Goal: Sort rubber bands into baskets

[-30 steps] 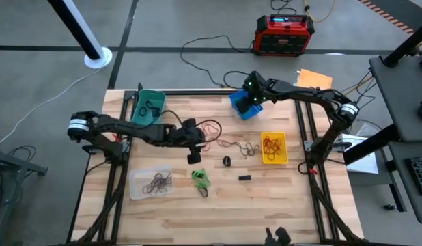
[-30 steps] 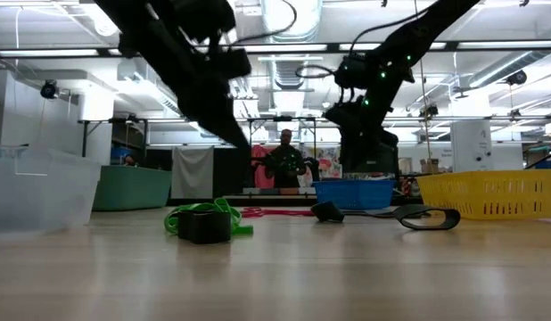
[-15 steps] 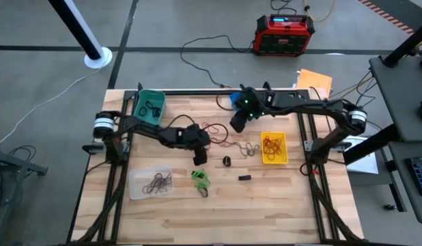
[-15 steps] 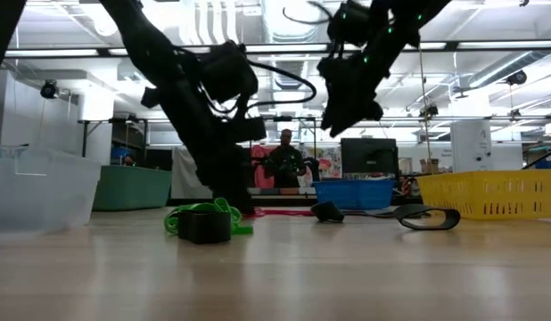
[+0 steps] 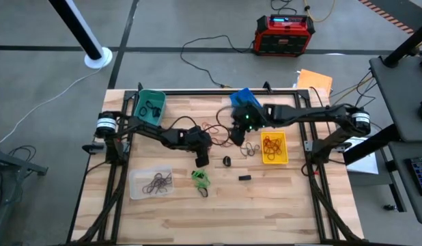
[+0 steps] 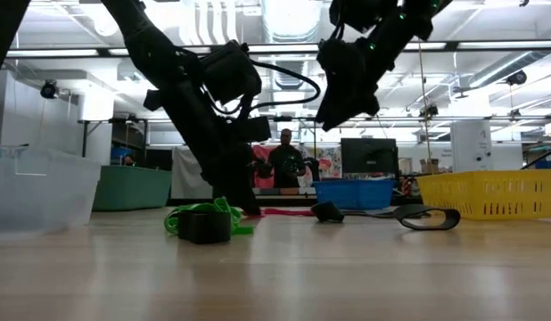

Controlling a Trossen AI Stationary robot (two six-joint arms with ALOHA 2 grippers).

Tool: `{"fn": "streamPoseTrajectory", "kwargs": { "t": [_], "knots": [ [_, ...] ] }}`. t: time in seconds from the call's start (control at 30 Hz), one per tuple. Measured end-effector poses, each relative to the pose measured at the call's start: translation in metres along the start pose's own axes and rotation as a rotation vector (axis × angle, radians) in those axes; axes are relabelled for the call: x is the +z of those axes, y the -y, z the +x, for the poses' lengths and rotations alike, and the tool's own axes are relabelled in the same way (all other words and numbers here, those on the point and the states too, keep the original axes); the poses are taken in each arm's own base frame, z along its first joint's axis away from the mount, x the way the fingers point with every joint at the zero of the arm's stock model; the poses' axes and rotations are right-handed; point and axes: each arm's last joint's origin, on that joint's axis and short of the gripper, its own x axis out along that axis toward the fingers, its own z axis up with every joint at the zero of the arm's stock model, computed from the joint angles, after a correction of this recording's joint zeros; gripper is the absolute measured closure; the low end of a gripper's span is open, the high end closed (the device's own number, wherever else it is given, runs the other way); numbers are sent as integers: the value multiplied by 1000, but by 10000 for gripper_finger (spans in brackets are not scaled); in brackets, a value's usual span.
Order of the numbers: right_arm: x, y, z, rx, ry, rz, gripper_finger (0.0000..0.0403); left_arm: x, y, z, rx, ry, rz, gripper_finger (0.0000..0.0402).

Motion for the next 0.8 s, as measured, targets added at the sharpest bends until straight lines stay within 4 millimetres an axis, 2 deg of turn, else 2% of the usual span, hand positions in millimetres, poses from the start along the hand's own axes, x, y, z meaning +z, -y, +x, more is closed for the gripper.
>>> {"fn": "streamPoseTrajectory", "kwargs": {
  "t": [0.07, 0.2, 0.43, 0.57, 0.8],
  "knots": [
    [-10, -5, 6, 17, 1, -18, 243, 0, 0, 0, 2, 0, -3, 391],
    [-29, -14, 18, 59, 40, -83, 243, 1, 2, -3, 13, 9, 21, 399],
    [-56, -29, 31, 132, 168, -263, 243, 6, 6, -22, 10, 47, 78, 401],
    [-60, -32, 32, 155, 244, -295, 243, 16, 6, -40, -3, 117, 81, 401],
    [-59, -31, 32, 103, 257, -280, 243, 17, 11, -55, -60, 123, 142, 401]
  ]
}}
